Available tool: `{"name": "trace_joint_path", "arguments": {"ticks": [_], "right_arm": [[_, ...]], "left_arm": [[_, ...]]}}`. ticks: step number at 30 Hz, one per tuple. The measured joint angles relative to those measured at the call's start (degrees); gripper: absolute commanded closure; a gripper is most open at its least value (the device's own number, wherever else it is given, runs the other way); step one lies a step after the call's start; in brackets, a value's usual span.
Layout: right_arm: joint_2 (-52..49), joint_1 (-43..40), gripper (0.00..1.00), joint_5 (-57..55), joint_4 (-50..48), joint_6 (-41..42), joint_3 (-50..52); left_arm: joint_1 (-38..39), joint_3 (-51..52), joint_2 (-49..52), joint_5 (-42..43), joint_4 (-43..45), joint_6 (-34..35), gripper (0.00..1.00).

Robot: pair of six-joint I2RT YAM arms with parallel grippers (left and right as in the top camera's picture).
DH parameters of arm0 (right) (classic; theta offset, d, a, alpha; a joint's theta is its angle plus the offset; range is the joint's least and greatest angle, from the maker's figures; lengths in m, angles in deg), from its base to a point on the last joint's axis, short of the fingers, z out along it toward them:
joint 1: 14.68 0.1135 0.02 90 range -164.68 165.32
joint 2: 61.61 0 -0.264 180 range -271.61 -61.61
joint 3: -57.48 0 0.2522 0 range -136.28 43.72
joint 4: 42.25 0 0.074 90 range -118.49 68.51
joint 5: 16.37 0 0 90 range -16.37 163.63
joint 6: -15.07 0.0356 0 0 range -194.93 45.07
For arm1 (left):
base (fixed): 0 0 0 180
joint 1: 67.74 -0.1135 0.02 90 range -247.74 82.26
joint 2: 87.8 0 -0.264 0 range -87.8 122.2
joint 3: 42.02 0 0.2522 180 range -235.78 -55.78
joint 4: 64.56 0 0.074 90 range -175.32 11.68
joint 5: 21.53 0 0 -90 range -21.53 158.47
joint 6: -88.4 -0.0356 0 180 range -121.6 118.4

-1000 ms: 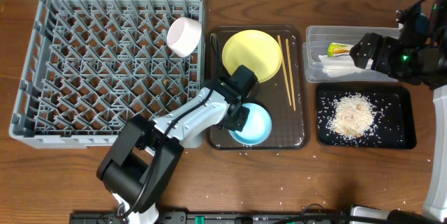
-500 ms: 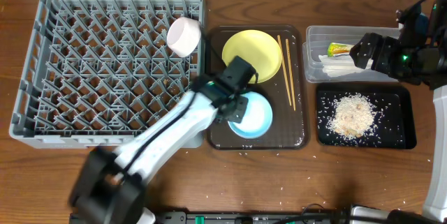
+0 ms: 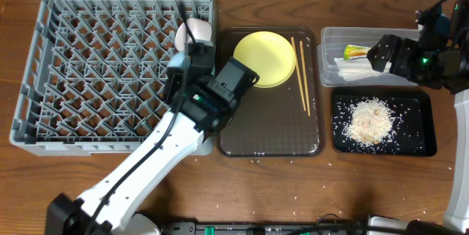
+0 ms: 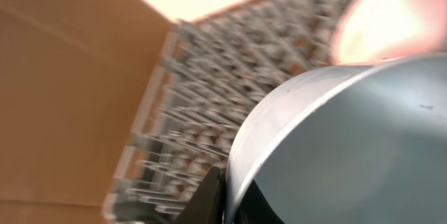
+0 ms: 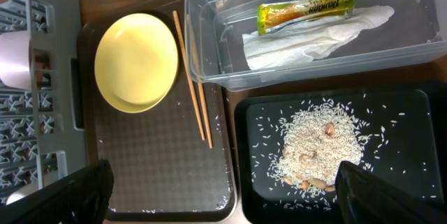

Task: Sort waste into correct bins and load items into the dishwasher
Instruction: 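Carry the light-blue bowl left and set it in the rack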

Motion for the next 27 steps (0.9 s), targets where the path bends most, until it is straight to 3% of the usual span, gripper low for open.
{"name": "trace_joint_path", "arguments": {"ticks": [11,27], "right_arm": [[0.00,0.00,0.01,0.00,0.00,0.00,-0.02],[0.00,0.00,0.01,0.00,0.02,0.00,-0.02]], "left_arm": [[-3.13,2.21,14.10,-24.06,0.57,7.74,0.93],[-5.25,2.27,21.84,-28.04,0.87,15.89,0.93]]}}
